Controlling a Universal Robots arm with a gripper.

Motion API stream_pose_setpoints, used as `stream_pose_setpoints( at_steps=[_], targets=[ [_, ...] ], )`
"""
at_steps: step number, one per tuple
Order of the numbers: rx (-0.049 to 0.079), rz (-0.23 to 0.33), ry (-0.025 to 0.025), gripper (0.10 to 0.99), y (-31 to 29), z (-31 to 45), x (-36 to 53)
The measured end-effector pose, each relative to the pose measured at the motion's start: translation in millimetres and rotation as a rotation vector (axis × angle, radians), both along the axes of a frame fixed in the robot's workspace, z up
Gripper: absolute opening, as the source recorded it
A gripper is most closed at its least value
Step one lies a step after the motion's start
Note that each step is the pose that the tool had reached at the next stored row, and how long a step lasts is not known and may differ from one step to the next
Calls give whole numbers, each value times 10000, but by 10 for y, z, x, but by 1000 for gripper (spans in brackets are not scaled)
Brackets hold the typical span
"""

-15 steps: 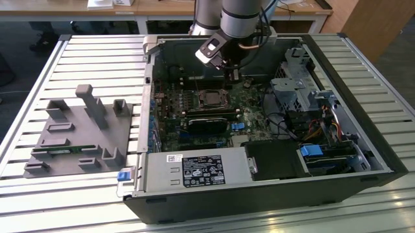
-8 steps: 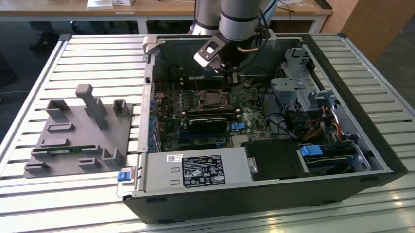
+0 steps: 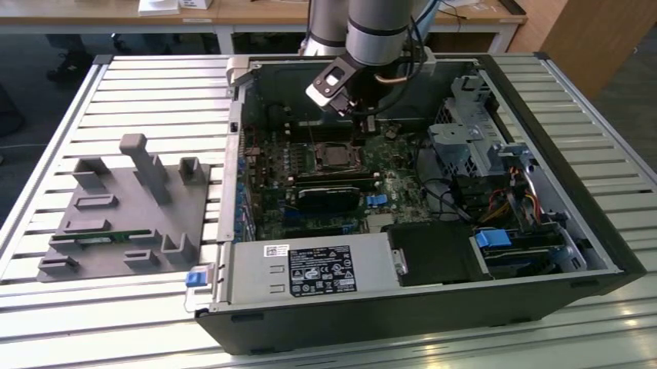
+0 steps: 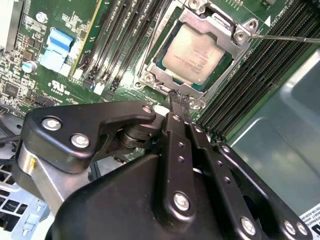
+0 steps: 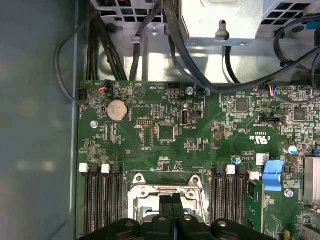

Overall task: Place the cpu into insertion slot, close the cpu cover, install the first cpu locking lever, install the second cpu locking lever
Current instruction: 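Close the cpu cover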

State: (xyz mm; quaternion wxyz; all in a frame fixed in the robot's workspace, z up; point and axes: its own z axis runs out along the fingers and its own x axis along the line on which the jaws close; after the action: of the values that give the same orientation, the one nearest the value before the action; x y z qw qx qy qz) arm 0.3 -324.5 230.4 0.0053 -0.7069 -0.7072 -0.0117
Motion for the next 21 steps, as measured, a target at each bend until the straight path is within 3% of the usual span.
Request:
stream_pose_setpoints(
  at_steps=[21],
  targets=[
    [2, -1, 0, 118, -1, -59, -26]
  ],
)
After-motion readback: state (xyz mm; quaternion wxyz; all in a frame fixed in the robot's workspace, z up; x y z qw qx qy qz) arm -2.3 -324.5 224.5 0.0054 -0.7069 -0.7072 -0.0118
